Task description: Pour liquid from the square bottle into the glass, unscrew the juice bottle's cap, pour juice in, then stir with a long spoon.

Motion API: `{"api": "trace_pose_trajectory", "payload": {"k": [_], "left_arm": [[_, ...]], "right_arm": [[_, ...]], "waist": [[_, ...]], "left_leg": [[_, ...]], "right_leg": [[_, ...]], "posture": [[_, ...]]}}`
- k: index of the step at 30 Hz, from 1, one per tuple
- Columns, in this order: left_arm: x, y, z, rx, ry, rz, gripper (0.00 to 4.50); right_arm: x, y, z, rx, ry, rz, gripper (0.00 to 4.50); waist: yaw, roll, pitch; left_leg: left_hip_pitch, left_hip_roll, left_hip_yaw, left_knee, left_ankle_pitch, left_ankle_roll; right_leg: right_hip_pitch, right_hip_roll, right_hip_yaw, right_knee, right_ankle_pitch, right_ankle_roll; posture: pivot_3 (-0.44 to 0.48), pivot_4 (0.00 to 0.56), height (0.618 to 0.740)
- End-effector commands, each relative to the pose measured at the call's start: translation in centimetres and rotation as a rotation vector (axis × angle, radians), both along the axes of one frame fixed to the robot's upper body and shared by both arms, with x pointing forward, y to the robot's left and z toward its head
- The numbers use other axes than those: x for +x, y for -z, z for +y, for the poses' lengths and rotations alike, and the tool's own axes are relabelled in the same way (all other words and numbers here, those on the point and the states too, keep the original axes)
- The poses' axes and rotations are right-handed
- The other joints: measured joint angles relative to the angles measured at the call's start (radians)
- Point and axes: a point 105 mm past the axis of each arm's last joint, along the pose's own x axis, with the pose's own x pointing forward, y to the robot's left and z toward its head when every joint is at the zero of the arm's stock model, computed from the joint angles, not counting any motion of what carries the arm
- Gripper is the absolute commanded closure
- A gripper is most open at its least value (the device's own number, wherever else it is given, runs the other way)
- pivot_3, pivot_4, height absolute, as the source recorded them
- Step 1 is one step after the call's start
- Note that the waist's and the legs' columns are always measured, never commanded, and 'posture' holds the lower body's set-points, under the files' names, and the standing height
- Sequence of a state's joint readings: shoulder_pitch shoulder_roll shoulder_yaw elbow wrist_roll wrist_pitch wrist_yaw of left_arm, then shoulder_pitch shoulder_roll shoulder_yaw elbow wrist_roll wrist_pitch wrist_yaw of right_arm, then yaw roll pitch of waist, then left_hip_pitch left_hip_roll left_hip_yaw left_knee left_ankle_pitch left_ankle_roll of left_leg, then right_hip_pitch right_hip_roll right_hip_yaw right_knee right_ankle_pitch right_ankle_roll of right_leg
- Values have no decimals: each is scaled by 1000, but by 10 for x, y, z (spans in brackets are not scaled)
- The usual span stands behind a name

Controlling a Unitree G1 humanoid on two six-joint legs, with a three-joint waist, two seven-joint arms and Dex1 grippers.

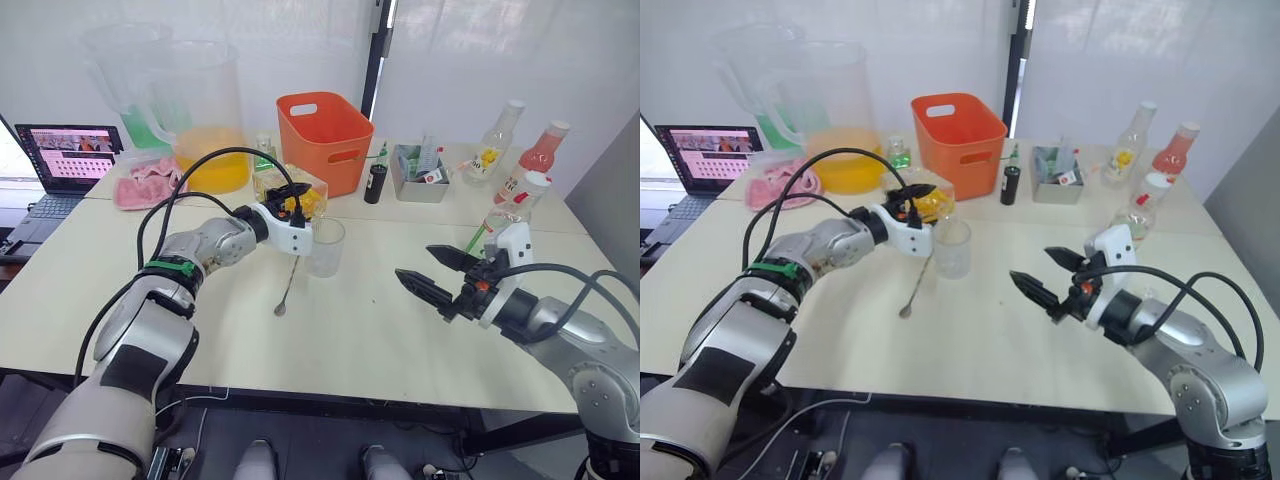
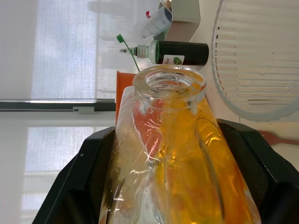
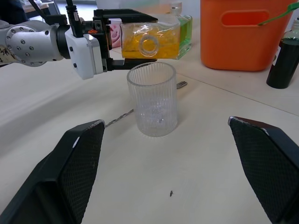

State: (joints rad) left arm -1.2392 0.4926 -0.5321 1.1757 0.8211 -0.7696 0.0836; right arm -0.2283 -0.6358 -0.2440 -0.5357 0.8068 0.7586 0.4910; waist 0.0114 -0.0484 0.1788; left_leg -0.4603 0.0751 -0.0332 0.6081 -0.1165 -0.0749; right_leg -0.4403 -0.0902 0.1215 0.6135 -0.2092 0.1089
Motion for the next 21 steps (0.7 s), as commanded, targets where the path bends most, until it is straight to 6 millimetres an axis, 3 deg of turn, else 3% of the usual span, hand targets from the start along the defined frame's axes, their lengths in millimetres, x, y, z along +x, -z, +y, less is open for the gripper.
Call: {"api": "trace_pose_trajectory", "payload": {"k": [1, 21], "left_arm": [[-7, -52, -15, -60, 78, -169, 1703], [-6, -49, -15, 21, 70, -228, 1703]], "right_arm": [[0, -13, 1, 7, 1, -60, 19], [6, -10, 2, -6, -7, -56, 19]], "waist": [[0, 0, 0], [0, 0, 0]], "left_leg": [[0, 0, 0, 0, 0, 0], [0, 0, 0, 0, 1, -1]], "right_leg": [[0, 0, 0, 0, 0, 0], [0, 0, 0, 1, 0, 0]], "posture": [[0, 150, 717], [0, 150, 717]]}}
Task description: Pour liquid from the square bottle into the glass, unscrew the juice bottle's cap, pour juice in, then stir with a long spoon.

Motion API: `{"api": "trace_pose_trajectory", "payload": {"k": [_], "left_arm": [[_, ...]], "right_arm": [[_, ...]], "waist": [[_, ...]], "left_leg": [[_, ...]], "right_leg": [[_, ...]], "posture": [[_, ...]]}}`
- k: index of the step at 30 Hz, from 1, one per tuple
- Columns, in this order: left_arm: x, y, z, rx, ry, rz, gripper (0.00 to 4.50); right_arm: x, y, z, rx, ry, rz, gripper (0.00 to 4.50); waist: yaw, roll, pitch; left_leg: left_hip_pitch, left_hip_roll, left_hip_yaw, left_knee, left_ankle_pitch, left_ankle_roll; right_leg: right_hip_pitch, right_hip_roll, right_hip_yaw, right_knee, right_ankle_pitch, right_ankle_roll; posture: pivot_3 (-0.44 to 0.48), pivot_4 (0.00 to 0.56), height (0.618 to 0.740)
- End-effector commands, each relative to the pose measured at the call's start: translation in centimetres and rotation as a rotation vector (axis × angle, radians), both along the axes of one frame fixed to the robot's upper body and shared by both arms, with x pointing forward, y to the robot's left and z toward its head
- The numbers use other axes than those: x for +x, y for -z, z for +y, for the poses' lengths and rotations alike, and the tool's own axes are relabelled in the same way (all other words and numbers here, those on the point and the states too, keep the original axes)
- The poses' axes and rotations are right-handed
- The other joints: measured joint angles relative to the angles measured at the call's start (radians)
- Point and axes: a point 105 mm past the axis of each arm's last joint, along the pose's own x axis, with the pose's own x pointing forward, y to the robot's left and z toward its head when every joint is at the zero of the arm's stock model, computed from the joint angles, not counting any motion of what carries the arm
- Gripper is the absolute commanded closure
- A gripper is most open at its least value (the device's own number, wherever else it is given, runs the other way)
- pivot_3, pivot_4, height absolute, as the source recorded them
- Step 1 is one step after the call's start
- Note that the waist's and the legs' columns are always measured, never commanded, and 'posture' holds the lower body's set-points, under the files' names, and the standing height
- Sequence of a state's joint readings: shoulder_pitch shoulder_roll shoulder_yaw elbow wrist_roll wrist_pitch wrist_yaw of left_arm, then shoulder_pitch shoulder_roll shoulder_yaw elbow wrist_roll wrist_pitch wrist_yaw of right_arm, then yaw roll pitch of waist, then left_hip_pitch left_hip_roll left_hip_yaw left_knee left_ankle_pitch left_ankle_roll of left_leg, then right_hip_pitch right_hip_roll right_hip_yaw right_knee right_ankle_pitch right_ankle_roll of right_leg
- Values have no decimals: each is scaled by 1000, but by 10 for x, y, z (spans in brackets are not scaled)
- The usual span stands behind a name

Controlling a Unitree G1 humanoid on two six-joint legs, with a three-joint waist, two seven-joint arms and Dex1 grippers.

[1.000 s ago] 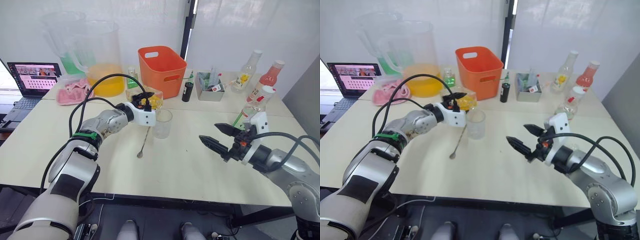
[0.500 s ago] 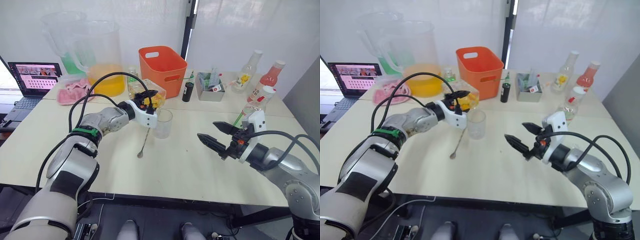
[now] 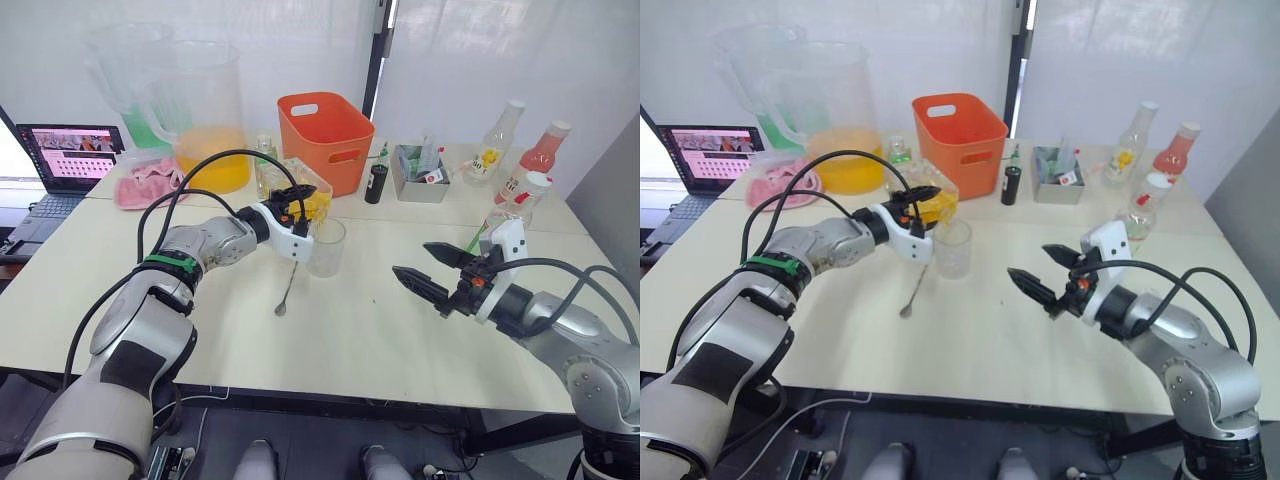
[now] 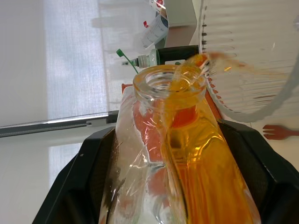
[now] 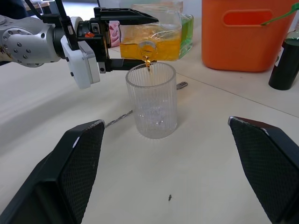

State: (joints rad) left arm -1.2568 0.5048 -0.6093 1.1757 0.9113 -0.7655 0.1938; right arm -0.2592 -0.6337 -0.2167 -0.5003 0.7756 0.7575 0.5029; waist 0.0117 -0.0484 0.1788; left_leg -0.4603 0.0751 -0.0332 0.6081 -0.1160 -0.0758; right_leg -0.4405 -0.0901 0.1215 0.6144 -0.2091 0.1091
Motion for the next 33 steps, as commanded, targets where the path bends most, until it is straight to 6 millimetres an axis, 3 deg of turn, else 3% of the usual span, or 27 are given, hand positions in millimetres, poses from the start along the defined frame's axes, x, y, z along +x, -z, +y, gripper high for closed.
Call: {"api": "trace_pose_trajectory", "payload": {"k": [1, 20, 30, 33], "left_arm": [[-4, -52, -13, -67, 57, -148, 1703], [-6, -48, -9, -38, 66, -148, 1703], [-7, -53, -7, -102, 67, -78, 1703], [-2, -55, -5, -213, 34, 26, 1703]], "right_arm": [[-1, -12, 0, 8, -5, -63, 19], [-1, -7, 1, -2, -13, -51, 19], [0, -6, 3, -14, -33, -44, 19], [1, -9, 3, 30, -29, -37, 19]], "waist": [[0, 0, 0], [0, 0, 0], [0, 0, 0], [0, 0, 0]], "left_leg": [[0, 0, 0, 0, 0, 0], [0, 0, 0, 0, 0, 0], [0, 0, 0, 0, 0, 0], [0, 0, 0, 0, 0, 0]], "right_leg": [[0, 0, 0, 0, 0, 0], [0, 0, 0, 0, 0, 0], [0, 0, 0, 1, 0, 0], [0, 0, 0, 1, 0, 0]], "posture": [[0, 150, 717], [0, 150, 717], [0, 150, 717], [0, 150, 717]]}}
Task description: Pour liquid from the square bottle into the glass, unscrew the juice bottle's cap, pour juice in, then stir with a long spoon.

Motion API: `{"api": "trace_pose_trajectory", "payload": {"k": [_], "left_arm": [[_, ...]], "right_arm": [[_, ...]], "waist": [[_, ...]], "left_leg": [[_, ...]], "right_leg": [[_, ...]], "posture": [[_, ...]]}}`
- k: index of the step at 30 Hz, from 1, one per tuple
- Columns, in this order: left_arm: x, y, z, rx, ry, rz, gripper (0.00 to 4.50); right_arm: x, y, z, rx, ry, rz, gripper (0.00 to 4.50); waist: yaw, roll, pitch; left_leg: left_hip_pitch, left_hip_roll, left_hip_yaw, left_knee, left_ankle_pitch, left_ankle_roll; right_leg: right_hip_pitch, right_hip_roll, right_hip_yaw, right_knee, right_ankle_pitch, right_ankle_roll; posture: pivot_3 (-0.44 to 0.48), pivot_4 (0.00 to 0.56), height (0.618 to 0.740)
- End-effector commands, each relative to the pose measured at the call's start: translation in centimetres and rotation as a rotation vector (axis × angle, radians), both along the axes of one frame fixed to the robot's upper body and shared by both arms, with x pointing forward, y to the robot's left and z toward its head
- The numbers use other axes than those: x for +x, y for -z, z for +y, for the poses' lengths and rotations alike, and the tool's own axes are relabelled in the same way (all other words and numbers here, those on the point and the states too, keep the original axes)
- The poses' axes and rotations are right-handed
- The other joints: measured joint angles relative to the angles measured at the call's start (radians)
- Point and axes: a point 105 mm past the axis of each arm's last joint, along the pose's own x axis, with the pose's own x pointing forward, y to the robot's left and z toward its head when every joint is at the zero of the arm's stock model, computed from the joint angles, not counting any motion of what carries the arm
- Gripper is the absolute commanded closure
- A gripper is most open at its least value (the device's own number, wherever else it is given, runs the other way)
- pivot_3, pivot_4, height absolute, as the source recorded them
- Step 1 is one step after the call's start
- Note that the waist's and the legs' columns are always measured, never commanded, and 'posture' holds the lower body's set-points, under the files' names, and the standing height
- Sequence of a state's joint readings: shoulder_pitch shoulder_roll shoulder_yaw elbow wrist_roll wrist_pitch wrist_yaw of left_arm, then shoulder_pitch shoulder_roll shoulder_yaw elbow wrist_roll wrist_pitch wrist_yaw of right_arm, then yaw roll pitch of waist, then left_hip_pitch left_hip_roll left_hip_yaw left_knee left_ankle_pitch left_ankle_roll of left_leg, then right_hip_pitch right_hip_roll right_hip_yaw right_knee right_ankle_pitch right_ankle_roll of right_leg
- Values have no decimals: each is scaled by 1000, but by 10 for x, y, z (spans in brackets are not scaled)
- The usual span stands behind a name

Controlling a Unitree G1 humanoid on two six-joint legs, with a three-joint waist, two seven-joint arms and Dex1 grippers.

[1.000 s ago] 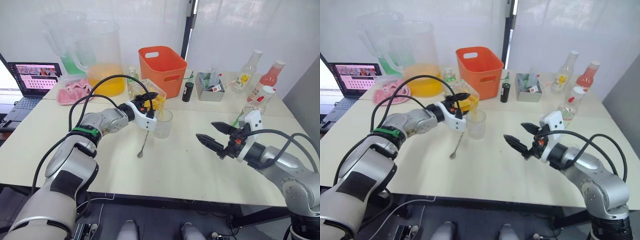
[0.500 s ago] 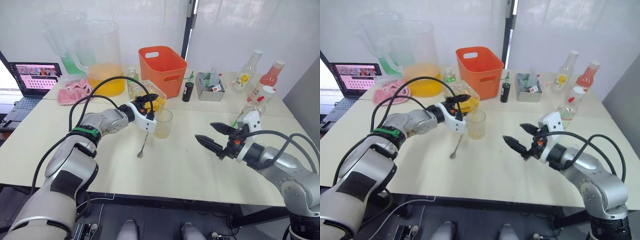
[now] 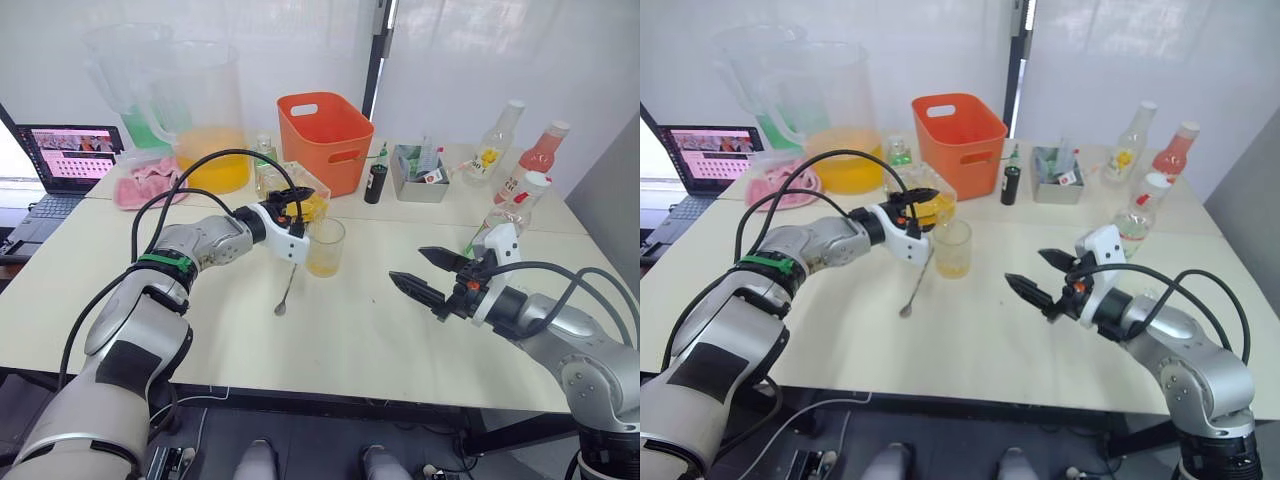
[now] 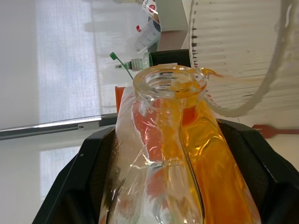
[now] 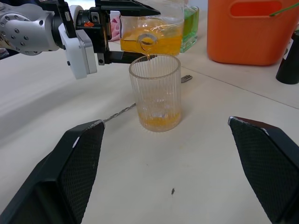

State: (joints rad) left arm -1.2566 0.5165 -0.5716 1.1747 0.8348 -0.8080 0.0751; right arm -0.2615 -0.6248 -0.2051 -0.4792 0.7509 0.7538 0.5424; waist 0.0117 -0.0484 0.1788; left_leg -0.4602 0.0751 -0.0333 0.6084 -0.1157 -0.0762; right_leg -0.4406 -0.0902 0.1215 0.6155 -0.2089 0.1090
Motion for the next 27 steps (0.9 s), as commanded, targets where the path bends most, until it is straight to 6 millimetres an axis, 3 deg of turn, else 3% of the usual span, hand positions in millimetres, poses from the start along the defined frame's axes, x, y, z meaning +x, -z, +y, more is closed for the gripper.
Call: {"api": "trace_pose_trajectory", "payload": {"k": [1, 8, 17, 22, 27], "left_arm": [[0, -52, -8, -204, 18, -23, 1703], [6, -59, 5, -360, -36, 114, 1703], [15, -80, 49, -901, -85, 454, 1703], [9, -92, 103, -1251, -123, 558, 1703], [-4, -86, 155, -1437, -257, 567, 1703]], "right_arm": [[1, -14, 1, 34, -5, -52, 19], [2, -14, 1, 20, -13, -46, 19], [6, -18, 12, 21, -97, -40, 19], [14, -24, 22, 18, -167, -42, 19], [21, -28, 37, 17, -244, -39, 19]], "waist": [[0, 0, 0], [-5, 0, 0], [-22, 0, 0], [-41, 0, 0], [-62, 0, 0]], "left_leg": [[0, 0, 0, 0, 0, 0], [0, 0, 0, 0, 0, 0], [1, 0, -1, 2, 0, 0], [2, 0, -3, 3, 1, 1], [3, 0, -5, 2, 1, 1]], "right_leg": [[0, 0, 0, 0, 0, 0], [0, 0, 0, 1, 2, -3], [0, 0, 0, 7, 2, -5], [-1, 2, 0, 11, 2, -6], [0, 2, -1, 12, 2, -6]], "posture": [[0, 150, 717], [0, 150, 717], [0, 150, 717], [0, 150, 717], [0, 150, 717]]}}
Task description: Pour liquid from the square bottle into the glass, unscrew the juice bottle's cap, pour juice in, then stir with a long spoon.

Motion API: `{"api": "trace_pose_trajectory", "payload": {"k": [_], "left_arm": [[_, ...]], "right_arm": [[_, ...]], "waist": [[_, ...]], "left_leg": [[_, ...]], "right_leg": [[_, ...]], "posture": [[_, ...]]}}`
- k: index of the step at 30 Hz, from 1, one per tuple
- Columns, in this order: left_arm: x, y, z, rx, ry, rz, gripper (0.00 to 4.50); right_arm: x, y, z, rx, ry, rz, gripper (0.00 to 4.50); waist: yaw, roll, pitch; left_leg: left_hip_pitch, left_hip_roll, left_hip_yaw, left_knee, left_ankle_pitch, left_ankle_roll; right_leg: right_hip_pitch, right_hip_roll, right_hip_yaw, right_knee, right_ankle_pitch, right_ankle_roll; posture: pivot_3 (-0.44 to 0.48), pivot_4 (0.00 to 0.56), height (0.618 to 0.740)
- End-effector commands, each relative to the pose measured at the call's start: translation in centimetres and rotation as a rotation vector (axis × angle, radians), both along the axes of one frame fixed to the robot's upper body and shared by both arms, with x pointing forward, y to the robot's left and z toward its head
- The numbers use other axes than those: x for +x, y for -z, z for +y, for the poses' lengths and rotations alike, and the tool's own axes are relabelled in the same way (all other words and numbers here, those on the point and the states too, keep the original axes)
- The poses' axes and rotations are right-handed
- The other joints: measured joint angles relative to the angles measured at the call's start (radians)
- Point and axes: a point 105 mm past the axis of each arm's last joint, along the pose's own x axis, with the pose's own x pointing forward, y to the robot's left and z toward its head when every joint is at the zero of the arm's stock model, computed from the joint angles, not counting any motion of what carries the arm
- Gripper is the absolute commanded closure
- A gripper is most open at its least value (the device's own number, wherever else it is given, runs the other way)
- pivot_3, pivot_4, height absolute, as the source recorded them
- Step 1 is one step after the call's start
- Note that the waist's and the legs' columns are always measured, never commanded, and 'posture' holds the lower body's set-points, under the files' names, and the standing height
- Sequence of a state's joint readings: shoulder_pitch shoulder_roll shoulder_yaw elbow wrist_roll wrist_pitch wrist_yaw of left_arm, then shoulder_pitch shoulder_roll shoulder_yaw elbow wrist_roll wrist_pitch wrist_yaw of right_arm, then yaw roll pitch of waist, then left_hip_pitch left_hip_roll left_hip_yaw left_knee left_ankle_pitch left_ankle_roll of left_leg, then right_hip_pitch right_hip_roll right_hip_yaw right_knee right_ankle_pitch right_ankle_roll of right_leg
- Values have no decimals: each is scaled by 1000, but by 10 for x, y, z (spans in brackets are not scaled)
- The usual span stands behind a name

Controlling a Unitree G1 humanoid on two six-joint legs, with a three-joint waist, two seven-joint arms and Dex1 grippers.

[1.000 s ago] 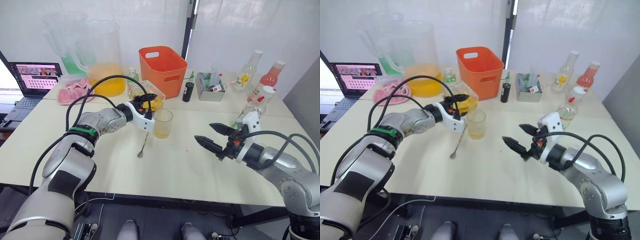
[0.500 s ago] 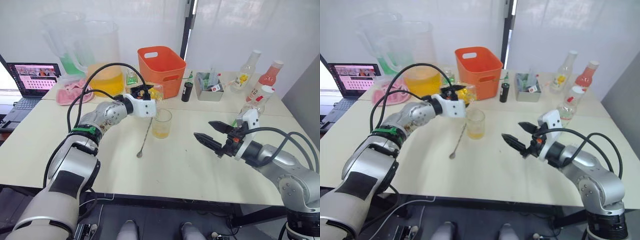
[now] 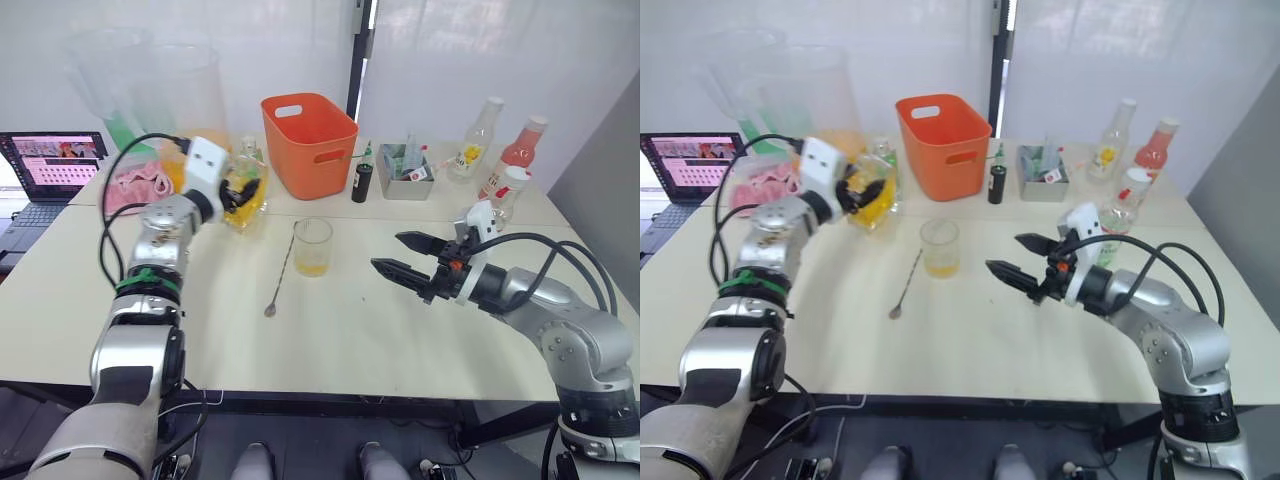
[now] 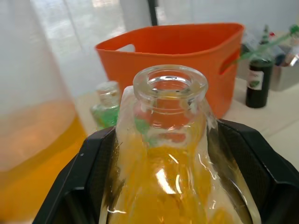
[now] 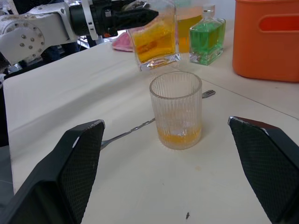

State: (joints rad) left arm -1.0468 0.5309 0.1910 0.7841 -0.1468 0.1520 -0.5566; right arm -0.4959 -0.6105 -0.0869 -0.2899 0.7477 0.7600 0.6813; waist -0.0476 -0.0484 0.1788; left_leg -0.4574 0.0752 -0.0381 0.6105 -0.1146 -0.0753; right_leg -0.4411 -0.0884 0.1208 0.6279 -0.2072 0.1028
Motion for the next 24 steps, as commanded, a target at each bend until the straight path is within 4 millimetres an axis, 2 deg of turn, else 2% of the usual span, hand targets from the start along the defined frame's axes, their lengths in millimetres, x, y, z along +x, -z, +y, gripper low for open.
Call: {"api": "trace_pose_trajectory", "payload": {"k": [1, 10, 17, 19, 21, 24], "left_arm": [[-18, -40, 24, -60, -70, -108, 1703], [-25, -5, 31, -131, -128, 25, 1703], [-22, 14, 28, -107, -136, 102, 1703], [-21, 11, 28, -109, -131, 96, 665], [-21, 8, 27, -103, -124, 84, 47], [-23, 1, 23, -107, -103, 54, 13]], "right_arm": [[0, -12, 10, 3, -57, -45, 19], [0, -19, 23, 1, -127, -60, 19], [-1, -19, 21, 2, -123, -64, 19], [-1, -19, 20, 3, -119, -63, 0], [-1, -19, 20, 3, -117, -64, 0], [-1, -19, 20, 3, -115, -65, 0]], "waist": [[-3, 0, 0], [20, 0, 0], [17, -1, 0], [17, 0, 0], [17, 0, 0], [16, 0, 0]], "left_leg": [[0, 0, 0, 0, 0, 0], [0, 0, -1, 2, 0, 0], [1, 0, -2, 2, 1, -1], [1, 0, -2, 2, 1, -1], [1, 0, -2, 2, 1, -1], [1, 0, -2, 2, 1, -1]], "right_leg": [[0, 0, 0, 0, 0, 0], [2, 0, -2, 0, 0, -1], [2, 0, -2, 0, -1, -1], [2, 0, -2, 1, -1, -1], [2, 0, -2, 1, -1, -1], [2, 0, -2, 1, -1, -1]], "posture": [[0, 150, 717], [0, 150, 717], [0, 150, 717], [0, 150, 717], [0, 150, 717], [0, 150, 717]]}}
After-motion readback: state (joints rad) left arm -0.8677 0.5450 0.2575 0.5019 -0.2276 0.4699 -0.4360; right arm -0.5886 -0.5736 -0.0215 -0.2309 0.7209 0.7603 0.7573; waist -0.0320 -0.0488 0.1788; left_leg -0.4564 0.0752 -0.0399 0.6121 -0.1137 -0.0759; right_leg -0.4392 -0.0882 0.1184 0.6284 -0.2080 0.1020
